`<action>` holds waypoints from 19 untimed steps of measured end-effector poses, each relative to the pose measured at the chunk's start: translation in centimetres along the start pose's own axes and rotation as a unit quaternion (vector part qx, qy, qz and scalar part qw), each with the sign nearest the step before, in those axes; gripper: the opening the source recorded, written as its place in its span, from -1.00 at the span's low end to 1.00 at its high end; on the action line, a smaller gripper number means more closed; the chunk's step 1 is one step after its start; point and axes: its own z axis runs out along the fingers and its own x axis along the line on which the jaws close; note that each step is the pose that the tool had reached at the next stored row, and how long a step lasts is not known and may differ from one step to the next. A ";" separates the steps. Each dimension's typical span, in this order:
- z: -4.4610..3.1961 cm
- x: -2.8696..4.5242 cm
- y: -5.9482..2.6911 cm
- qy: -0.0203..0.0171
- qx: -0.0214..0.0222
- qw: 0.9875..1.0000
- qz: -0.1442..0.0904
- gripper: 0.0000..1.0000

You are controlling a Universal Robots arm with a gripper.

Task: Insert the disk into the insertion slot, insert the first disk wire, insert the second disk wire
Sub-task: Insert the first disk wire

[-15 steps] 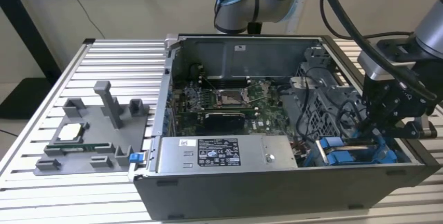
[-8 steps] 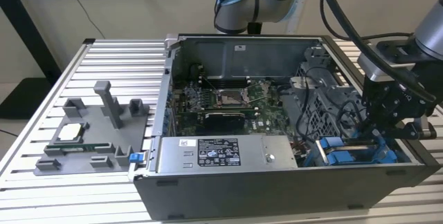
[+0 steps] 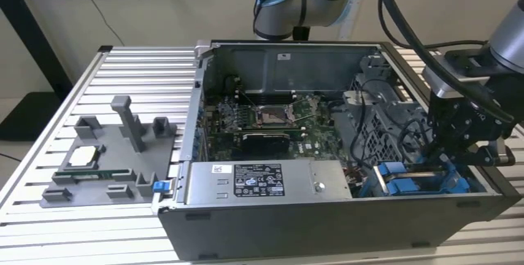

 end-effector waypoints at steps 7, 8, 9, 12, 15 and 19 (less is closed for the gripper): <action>0.66 0.04 -0.08 0.000 0.000 1.000 0.000 -1.00; 0.68 0.04 -0.08 0.000 0.000 1.000 0.000 1.00; 0.61 0.04 -0.08 -0.001 0.000 1.000 0.000 1.00; -0.39 -0.03 -0.09 -0.001 0.000 1.000 0.000 1.00; -1.22 -0.09 -0.09 -0.002 0.000 1.000 0.000 1.00; -2.09 -0.15 -0.09 -0.003 0.000 1.000 0.000 1.00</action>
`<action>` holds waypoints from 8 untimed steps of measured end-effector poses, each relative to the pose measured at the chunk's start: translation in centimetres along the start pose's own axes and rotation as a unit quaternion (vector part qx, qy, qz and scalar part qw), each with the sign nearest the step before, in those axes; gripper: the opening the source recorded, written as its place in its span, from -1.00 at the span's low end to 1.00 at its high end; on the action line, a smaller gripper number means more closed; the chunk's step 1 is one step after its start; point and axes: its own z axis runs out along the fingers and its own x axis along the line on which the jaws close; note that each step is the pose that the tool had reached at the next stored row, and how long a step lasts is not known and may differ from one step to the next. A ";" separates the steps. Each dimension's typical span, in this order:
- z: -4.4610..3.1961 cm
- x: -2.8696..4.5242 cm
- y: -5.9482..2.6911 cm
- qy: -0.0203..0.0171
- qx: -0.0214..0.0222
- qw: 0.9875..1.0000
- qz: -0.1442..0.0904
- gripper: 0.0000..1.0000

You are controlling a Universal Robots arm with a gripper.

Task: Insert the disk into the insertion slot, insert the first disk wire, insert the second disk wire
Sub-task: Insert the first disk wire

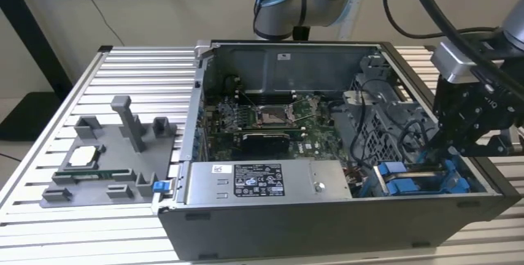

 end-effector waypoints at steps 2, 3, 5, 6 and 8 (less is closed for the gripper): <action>-0.60 -0.05 0.00 -0.001 0.000 1.000 0.000 1.00; -0.85 -0.06 0.00 -0.001 0.000 1.000 0.000 1.00; -1.25 -0.09 -0.01 -0.003 0.000 1.000 0.000 1.00; -1.38 -0.10 -0.01 -0.005 0.000 1.000 0.000 1.00; -1.48 -0.12 -0.02 -0.012 0.000 1.000 0.000 1.00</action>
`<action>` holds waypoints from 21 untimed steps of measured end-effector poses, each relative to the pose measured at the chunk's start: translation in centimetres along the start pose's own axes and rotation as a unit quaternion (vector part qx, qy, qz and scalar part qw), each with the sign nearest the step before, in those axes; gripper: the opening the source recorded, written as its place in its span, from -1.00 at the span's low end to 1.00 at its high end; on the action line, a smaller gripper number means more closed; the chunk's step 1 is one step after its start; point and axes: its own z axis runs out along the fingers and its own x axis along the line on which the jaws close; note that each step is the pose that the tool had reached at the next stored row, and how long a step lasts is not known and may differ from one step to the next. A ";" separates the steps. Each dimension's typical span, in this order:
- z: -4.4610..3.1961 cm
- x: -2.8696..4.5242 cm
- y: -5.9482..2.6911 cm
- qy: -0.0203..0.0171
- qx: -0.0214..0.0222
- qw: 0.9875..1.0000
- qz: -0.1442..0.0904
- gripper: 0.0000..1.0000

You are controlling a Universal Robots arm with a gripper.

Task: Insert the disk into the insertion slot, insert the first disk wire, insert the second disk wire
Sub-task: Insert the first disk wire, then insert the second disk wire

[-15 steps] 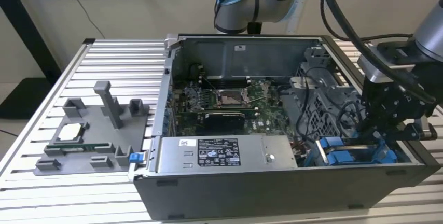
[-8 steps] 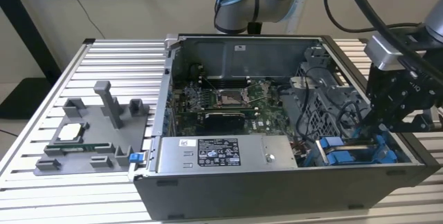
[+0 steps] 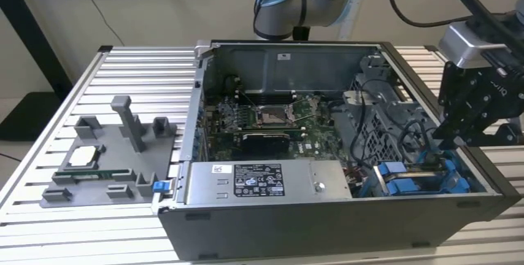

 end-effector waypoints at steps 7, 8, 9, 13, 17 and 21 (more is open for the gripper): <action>0.00 -0.02 -1.69 -0.035 0.000 0.999 0.000 1.00; 0.01 -0.02 -2.03 -0.035 -0.001 0.999 -0.001 1.00; 0.03 -0.02 -2.30 -0.035 -0.001 0.999 -0.001 1.00; 0.23 -0.01 -2.81 -0.030 -0.001 1.000 -0.001 1.00; 0.49 0.03 -2.96 -0.024 -0.002 1.000 -0.001 1.00; 0.91 0.14 -2.97 -0.023 -0.002 1.000 0.000 1.00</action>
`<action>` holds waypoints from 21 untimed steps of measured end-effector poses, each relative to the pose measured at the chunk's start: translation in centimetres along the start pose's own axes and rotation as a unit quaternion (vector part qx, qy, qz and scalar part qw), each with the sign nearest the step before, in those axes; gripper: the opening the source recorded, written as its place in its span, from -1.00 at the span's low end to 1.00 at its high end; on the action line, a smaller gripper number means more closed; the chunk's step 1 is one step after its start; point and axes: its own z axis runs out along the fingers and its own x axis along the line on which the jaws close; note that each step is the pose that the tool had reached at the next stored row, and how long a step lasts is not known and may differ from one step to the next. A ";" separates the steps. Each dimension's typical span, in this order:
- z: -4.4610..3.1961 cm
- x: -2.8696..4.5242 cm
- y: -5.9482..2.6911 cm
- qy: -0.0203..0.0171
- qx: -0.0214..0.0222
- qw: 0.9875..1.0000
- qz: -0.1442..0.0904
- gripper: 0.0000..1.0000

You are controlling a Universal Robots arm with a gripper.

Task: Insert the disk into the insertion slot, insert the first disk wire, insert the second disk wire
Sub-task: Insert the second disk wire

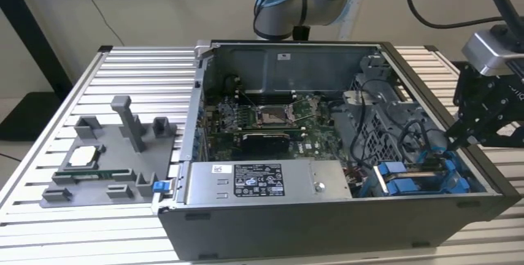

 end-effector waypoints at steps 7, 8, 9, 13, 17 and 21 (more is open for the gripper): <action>-0.31 0.55 -0.13 0.000 -0.007 1.000 0.001 1.00; -0.31 0.57 -0.13 0.000 -0.007 1.000 0.001 1.00; -0.27 0.57 -0.13 0.000 -0.007 1.000 0.001 1.00; 0.03 0.62 -0.10 0.000 -0.006 1.000 0.002 1.00; 0.09 0.64 0.13 -0.003 -0.005 1.000 0.002 1.00; 0.21 0.66 0.58 -0.006 -0.003 1.000 0.003 1.00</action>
